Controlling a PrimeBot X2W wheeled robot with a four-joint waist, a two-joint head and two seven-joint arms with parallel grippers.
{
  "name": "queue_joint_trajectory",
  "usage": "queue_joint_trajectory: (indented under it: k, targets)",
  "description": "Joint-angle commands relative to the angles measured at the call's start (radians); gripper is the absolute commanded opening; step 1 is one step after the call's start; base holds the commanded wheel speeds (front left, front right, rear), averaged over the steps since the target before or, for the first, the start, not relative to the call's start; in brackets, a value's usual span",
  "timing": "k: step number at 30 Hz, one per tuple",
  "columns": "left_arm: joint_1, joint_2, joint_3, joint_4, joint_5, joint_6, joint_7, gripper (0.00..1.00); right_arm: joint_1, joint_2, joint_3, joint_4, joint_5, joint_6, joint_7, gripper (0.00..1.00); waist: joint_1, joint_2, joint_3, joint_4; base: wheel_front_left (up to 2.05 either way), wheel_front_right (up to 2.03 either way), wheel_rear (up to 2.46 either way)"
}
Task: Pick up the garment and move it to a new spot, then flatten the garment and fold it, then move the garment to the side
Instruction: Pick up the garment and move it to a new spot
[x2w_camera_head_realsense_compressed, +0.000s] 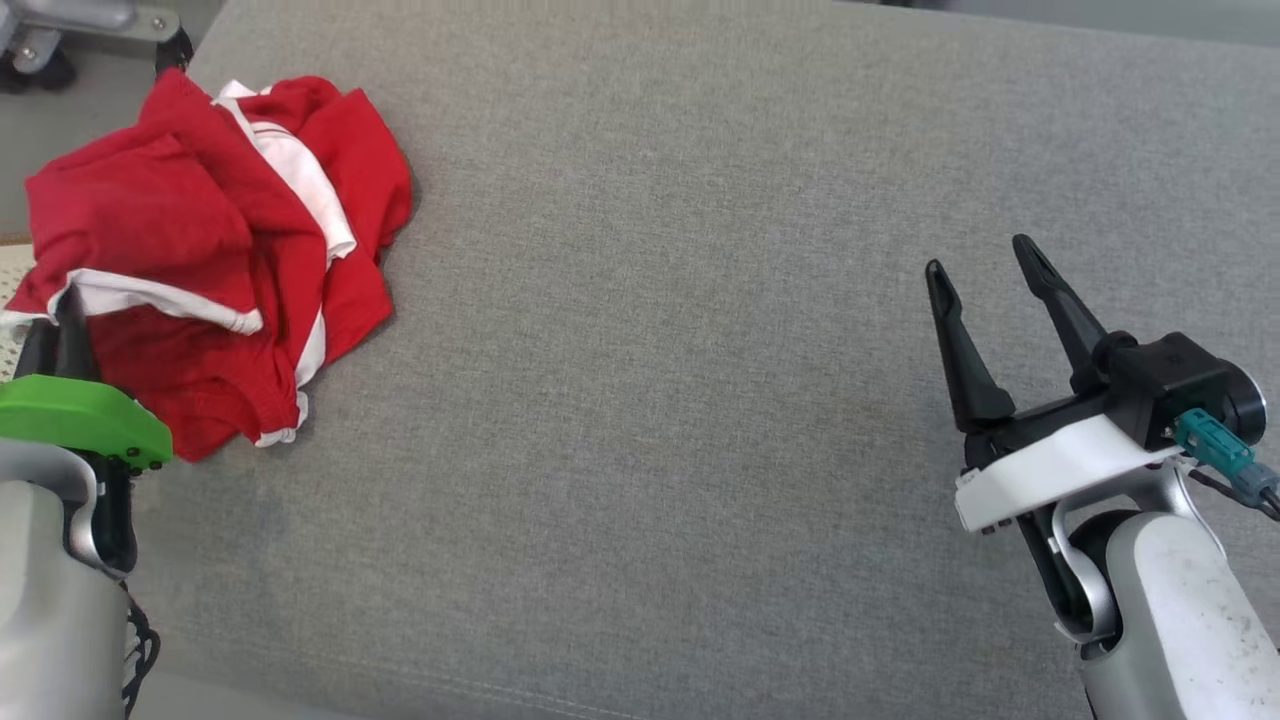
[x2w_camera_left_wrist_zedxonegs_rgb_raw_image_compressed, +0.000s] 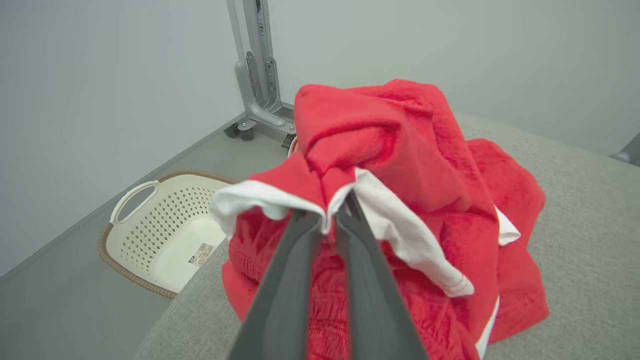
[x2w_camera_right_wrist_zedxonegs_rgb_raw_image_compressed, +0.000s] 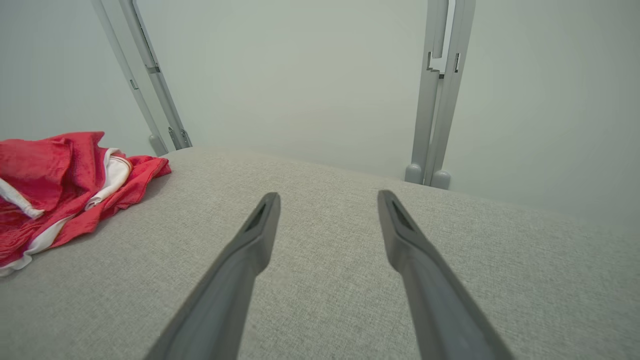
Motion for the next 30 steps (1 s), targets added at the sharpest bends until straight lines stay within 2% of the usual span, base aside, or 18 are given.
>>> queue_joint_trajectory:
  k: [1, 8, 13, 17, 22, 30]
  targets:
    - [0.045, 0.009, 0.013, -0.053, 0.025, 0.018, -0.004, 0.0, 0.023, 0.003, -0.001, 0.003, 0.008, 0.0, -0.009, 1.0, -0.0001, 0.0, -0.076, -0.003, 0.0, 0.0, 0.0]
    - [0.231, 0.002, 0.028, -0.33, 0.096, 0.088, -0.001, 0.0, 0.079, 0.022, 0.016, 0.021, 0.028, 0.0, -0.024, 1.0, -0.0001, 0.0, -0.189, -0.043, 0.0, 0.0, 0.0]
    - [0.368, -0.007, -0.003, -0.577, 0.11, 0.139, 0.085, 0.0, 0.11, 0.033, 0.022, 0.026, 0.038, 0.0, -0.034, 1.0, -0.0001, 0.0, -0.233, -0.087, 0.0, 0.0, 0.0]
    - [0.438, -0.027, -0.065, -0.756, 0.129, 0.154, 0.164, 0.0, 0.121, 0.034, 0.023, 0.019, 0.036, 0.0, -0.031, 1.0, -0.0001, 0.0, -0.232, -0.134, 0.0, 0.0, 0.0]
    - [0.419, -0.075, -0.18, -0.855, 0.15, 0.118, 0.234, 0.0, 0.093, 0.033, 0.023, 0.002, 0.036, 0.0, -0.024, 1.0, -0.0001, 0.0, -0.186, -0.226, 0.0, 0.0, 0.0]
    - [0.221, -0.179, -0.397, -0.847, 0.202, 0.007, 0.299, 0.0, 0.045, 0.056, 0.01, 0.005, 0.04, 0.0, -0.052, 1.0, -0.0001, 0.0, -0.05, -0.407, 0.0, 0.0, 0.0]
